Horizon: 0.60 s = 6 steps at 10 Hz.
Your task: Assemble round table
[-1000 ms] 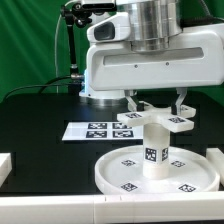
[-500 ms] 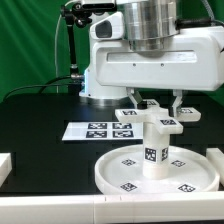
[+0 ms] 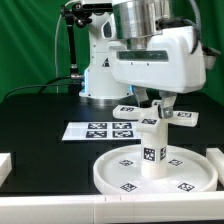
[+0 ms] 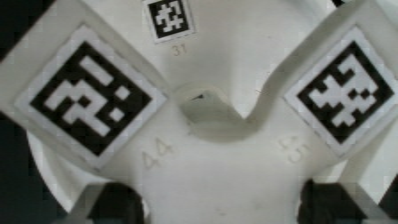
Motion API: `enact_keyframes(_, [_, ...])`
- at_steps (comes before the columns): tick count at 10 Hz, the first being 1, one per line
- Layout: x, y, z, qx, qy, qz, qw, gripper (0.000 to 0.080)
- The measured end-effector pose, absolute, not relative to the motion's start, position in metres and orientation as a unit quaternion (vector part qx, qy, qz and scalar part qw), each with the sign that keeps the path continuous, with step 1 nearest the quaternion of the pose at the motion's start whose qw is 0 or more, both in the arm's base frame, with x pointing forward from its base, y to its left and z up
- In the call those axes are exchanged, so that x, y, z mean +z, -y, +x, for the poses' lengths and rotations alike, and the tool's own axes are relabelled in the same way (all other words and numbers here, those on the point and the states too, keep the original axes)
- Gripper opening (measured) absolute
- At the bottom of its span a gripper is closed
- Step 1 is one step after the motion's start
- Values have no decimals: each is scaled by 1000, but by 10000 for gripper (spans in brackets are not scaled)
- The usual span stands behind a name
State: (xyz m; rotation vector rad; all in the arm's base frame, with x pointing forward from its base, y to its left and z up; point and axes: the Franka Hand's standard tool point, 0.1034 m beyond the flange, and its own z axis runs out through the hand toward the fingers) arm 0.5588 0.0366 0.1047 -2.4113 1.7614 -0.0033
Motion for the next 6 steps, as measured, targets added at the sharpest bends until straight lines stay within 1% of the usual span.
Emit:
enact_keyframes(1, [105, -39, 558, -12, -624, -776, 88, 432])
enact_keyframes(2, [105, -39, 558, -12, -659, -746, 94, 432])
enact_keyframes(6, [106, -40, 561, 4, -791, -602, 110, 432])
